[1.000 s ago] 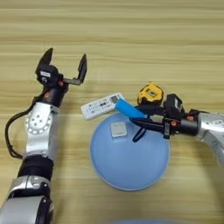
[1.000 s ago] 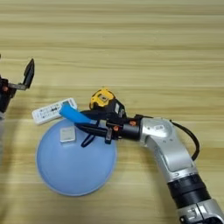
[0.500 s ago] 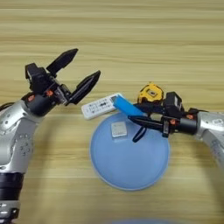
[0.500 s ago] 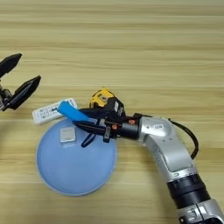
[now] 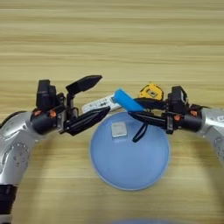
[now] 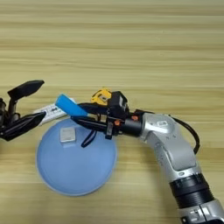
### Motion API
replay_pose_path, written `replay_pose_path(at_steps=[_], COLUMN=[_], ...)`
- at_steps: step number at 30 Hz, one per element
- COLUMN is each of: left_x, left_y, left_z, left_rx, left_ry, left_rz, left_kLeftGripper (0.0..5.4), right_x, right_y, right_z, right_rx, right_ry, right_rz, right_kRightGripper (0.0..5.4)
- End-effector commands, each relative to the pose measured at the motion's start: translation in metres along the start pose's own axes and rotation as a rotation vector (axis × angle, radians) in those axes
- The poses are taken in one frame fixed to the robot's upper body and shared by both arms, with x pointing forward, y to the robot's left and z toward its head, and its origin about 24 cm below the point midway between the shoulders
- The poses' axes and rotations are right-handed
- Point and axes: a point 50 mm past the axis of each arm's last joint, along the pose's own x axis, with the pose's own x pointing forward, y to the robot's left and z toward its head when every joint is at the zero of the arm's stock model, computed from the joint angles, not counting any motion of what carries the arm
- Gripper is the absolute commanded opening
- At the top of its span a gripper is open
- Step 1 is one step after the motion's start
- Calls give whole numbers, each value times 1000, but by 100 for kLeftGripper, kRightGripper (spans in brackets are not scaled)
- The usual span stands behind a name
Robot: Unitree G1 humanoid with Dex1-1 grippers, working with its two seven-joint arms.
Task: Move the objects on the table
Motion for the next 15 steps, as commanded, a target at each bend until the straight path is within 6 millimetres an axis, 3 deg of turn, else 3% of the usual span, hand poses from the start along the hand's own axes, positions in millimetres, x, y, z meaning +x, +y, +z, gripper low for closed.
replay_pose_path(at_steps=[1,15], left_x=[6,18], left_y=[0,-2], left_z=[-2,-12], left_rx=[4,14], left_ry=[42,87], left_rz=[-42,-103], left_kLeftGripper=[540,540], right_x=[3,16], right_y=[6,20], right_z=[5,8], right_rx=[1,13], right_ry=[-25,-49], right_rz=[43,121], right_kRightGripper=[142,142])
